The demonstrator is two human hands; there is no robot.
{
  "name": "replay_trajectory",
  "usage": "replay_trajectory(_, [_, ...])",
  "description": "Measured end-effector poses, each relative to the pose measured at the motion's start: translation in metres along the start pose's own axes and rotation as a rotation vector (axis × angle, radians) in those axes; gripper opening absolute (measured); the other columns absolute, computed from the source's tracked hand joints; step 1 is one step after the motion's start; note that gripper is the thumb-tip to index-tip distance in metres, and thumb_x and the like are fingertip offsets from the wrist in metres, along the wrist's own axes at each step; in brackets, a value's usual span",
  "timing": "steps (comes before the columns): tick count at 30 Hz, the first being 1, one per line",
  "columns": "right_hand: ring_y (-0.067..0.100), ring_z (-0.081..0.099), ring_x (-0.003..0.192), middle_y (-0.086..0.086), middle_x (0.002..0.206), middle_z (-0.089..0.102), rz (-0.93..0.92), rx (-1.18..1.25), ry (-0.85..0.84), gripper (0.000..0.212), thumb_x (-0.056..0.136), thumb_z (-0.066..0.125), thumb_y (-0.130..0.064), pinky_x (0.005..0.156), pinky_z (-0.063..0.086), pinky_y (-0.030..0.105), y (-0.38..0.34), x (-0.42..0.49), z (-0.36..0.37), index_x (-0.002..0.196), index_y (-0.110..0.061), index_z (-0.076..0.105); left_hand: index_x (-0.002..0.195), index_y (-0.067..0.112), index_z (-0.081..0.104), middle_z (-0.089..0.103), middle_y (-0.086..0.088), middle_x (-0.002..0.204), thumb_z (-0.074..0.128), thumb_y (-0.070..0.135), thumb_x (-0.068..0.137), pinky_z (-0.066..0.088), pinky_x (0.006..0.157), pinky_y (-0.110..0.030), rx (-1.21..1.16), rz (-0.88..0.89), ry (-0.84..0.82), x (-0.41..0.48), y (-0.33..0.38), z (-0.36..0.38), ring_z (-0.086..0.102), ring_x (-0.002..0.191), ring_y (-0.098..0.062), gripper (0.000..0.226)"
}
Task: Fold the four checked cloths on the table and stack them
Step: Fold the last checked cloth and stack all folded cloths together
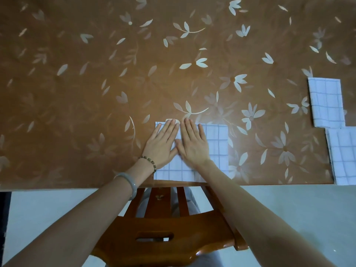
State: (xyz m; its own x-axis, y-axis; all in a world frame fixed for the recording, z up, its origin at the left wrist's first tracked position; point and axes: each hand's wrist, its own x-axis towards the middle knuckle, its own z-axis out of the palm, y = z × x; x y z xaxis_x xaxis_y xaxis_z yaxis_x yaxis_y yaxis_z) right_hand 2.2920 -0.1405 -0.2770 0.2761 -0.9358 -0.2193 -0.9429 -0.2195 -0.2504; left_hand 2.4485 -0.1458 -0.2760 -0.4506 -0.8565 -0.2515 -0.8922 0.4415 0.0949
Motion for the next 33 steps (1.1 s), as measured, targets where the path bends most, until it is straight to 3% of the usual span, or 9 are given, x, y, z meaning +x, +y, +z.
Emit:
replay_trajectory(7, [0.018,0.002,0.147,0.01,0.159,0.012,0.155,-0.066,-0.006,0.067,0.097,0.014,-0.046,0.12,-0.001,0.042,0.072,-0.023,-0.015,0.151,-0.006,0.013,0.152,0.014,0.004,0.001,-0.007,0.158,0.015,0.063,0.095,0.006,0.119,-0.045,-0.044,-0.046,0.01,-0.005,-0.009,0.003,0.002,0.147,-0.022,0.076])
replay_trajectory(12, [0.023,0.007,0.148,0.012,0.159,0.015,0.219,-0.109,0.023,0.069,0.097,0.014,-0.048,0.119,-0.004,0.045,0.082,-0.026,-0.026,0.151,-0.005,0.015,0.152,0.008,0.007,0.006,-0.008,0.158,0.017,0.061,0.096,-0.003,0.118,-0.04,-0.021,-0.102,0.034,-0.014,-0.024,0.001,0.005,0.146,-0.019,0.078])
replay_trajectory(16, [0.03,0.026,0.143,0.018,0.152,0.032,0.079,-0.102,0.154,0.06,0.095,0.026,-0.033,0.115,0.011,0.051,0.031,-0.021,-0.031,0.145,-0.001,0.032,0.15,0.005,0.01,0.012,-0.013,0.158,0.022,0.044,0.098,0.005,0.118,-0.045,-0.019,0.014,0.085,-0.014,-0.01,-0.006,0.01,0.146,-0.023,0.066])
replay_trajectory(19, [0.03,0.025,0.143,0.018,0.152,0.033,-0.036,-0.025,0.093,0.057,0.096,0.027,-0.029,0.116,0.013,0.05,-0.008,-0.011,-0.016,0.145,-0.001,0.032,0.148,0.004,0.017,0.021,-0.014,0.156,0.023,0.036,0.096,0.007,0.118,-0.046,0.016,0.071,0.061,-0.011,0.0,-0.003,0.014,0.146,-0.023,0.062])
replay_trajectory(23, [0.028,0.022,0.144,0.016,0.153,0.03,-0.039,-0.037,-0.003,0.057,0.098,0.024,-0.031,0.116,0.014,0.048,-0.008,-0.008,0.001,0.146,-0.001,0.031,0.15,0.006,0.016,0.015,-0.011,0.158,0.02,0.046,0.096,0.009,0.118,-0.048,0.004,0.022,0.01,-0.007,-0.009,0.001,0.01,0.147,-0.021,0.066])
replay_trajectory(30, [0.019,-0.001,0.147,0.008,0.159,0.011,0.161,-0.097,-0.035,0.062,0.1,0.017,-0.043,0.119,-0.002,0.044,0.07,-0.035,-0.009,0.151,-0.01,0.012,0.152,0.013,0.011,0.012,-0.003,0.158,0.017,0.06,0.095,0.007,0.118,-0.047,-0.012,-0.039,-0.023,-0.013,-0.028,-0.002,0.014,0.146,-0.019,0.073])
replay_trajectory(33, [0.021,0.001,0.147,0.009,0.16,0.014,0.194,-0.095,-0.08,0.065,0.099,0.014,-0.046,0.119,-0.003,0.044,0.087,-0.043,-0.02,0.152,-0.009,0.015,0.152,0.012,0.012,0.012,-0.005,0.158,0.012,0.065,0.093,0.005,0.118,-0.046,0.005,-0.056,-0.045,-0.015,-0.03,-0.006,0.015,0.146,-0.021,0.079])
